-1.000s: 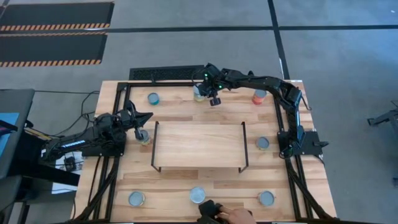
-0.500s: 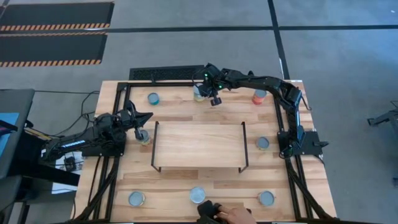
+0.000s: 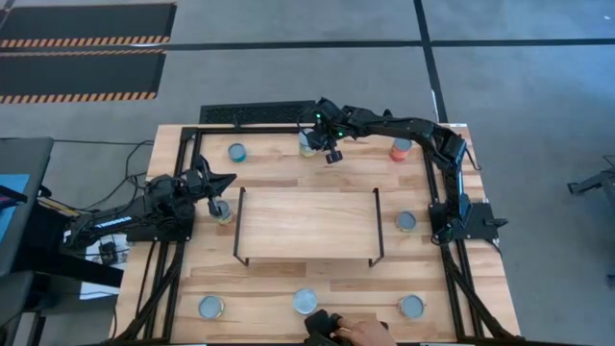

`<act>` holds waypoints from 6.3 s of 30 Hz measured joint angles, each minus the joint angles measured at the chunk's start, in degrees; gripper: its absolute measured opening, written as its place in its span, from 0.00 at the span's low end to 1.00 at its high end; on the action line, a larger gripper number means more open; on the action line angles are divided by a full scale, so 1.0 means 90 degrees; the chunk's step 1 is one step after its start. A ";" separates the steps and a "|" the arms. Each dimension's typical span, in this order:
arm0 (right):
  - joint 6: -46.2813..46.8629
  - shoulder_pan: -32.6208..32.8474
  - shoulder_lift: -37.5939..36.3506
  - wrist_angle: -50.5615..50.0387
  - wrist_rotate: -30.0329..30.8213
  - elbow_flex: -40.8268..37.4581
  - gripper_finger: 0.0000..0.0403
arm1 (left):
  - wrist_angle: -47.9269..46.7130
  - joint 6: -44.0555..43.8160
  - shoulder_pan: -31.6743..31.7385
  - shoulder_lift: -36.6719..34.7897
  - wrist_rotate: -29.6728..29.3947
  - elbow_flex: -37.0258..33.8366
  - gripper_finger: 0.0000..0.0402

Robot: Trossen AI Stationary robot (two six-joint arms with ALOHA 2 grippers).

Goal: Pick and place cans onto a shelf
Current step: Put the canned carrots on the shelf, then put the canned spaghetti sauce on the shelf

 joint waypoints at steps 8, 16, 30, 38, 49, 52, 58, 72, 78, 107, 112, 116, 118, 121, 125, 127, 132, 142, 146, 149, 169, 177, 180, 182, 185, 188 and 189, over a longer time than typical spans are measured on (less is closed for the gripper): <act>-0.0107 0.0000 0.0000 0.0001 0.0000 0.0000 0.29 | 0.0002 -0.0004 0.0000 0.0001 -0.0001 0.0001 0.00; -0.0150 -0.0002 0.0007 -0.0015 -0.0032 0.0000 0.28 | 0.0000 -0.0004 0.0002 0.0001 0.0001 0.0000 0.00; -0.0498 0.0246 0.0276 0.0300 0.0339 0.0014 0.03 | -0.0001 -0.0004 0.0001 -0.0002 0.0001 0.0000 0.00; -0.0185 0.0438 -0.0228 0.0134 0.0582 -0.0027 0.01 | 0.0001 -0.0004 -0.0001 -0.0002 0.0001 0.0001 0.00; 0.1066 0.1075 -0.1583 -0.0477 0.1052 -0.0010 0.01 | 0.0011 0.0001 0.0002 -0.0002 0.0001 0.0001 0.00; 0.1654 0.1382 -0.2002 -0.0938 0.1071 -0.0007 0.01 | 0.0011 0.0012 0.0001 -0.0002 -0.0002 0.0001 0.00; 0.3157 0.2185 -0.2809 -0.1926 0.1066 -0.0005 0.01 | 0.0014 0.0040 0.0002 -0.0002 -0.0006 0.0000 0.00; 0.6142 0.4337 -0.3337 -0.4039 0.1878 0.0474 0.01 | -0.0009 0.0040 0.0002 -0.0002 -0.0019 -0.0001 0.00; 0.6903 0.4463 -0.3151 -0.4915 0.2217 0.0478 0.01 | -0.0138 0.0037 0.0000 -0.0002 -0.0022 0.0000 0.00; 0.7329 0.4711 -0.3059 -0.5537 0.1814 0.0464 0.03 | -0.0331 -0.0106 0.0001 0.0000 -0.0021 0.0000 0.00; 0.7341 0.4704 -0.3009 -0.5525 0.1829 0.0464 0.12 | -0.0331 -0.0106 0.0002 0.0000 -0.0023 0.0001 0.00; 0.7342 0.4707 -0.3009 -0.5402 0.1849 0.0466 0.20 | -0.0336 -0.0106 0.0001 -0.0001 -0.0023 0.0000 0.00; 0.7342 0.4707 -0.3012 -0.5354 0.1876 0.0466 0.24 | -0.0338 -0.0106 0.0002 0.0000 -0.0023 0.0001 0.00; 0.7342 0.4705 -0.3033 -0.5330 0.1884 0.0466 0.29 | -0.0365 -0.0106 0.0001 0.0000 -0.0023 -0.0001 0.00; 0.7339 0.4709 -0.3033 -0.5329 0.1889 0.0467 0.35 | -0.0370 -0.0106 0.0002 -0.0001 -0.0023 -0.0001 0.00; 0.7337 0.4709 -0.3031 -0.5357 0.1889 0.0524 0.37 | -0.0370 -0.0104 0.0002 0.0001 -0.0023 0.0001 0.00; 0.7214 0.4780 -0.3033 -0.5353 0.2048 0.0930 0.38 | -0.0370 -0.0106 0.0001 0.0001 -0.0022 -0.0001 0.00; 0.6818 0.4996 -0.3106 -0.5321 0.2418 0.1635 0.18 | -0.0463 -0.0140 0.0002 0.0000 -0.0020 -0.0001 0.00; 0.6487 0.4997 -0.3516 -0.4622 0.2540 0.1165 0.03 | -0.0482 -0.0152 -0.0001 -0.0001 -0.0004 0.0001 0.00; 0.6159 0.4940 -0.4126 -0.3563 0.2545 0.0368 0.03 | -0.0535 -0.0151 0.0002 0.0000 0.0005 0.0001 0.00; 0.4966 0.2339 -0.8946 0.4137 0.1095 -0.7184 0.01 | -0.1126 0.0035 0.0001 -0.0004 0.0242 0.0635 0.00; 0.5367 0.1436 -0.9683 0.4724 0.0105 -0.8218 0.01 | -0.2033 -0.0974 -0.0183 0.0053 0.0550 0.1235 0.00; 0.5387 0.1445 -0.9855 0.4687 0.0013 -0.8355 0.01 | -0.2435 -0.1318 -0.0352 0.0190 0.0521 0.1547 0.00; 0.5389 0.1481 -0.9929 0.4752 -0.0004 -0.8408 0.01 | -0.2554 -0.1457 -0.0454 0.0366 0.0476 0.1837 0.00; 0.5396 0.1541 -1.0076 0.4718 -0.0005 -0.8481 0.01 | -0.3139 -0.1518 -0.0610 0.0741 0.0354 0.2404 0.00; 0.5404 0.1590 -1.0200 0.4701 -0.0005 -0.8558 0.01 | -0.4068 -0.1444 -0.0725 0.1225 0.0245 0.3169 0.00; 0.5404 0.1602 -1.0226 0.4711 -0.0005 -0.8566 0.01 | -0.4475 -0.1437 -0.0744 0.1412 0.0200 0.3451 0.00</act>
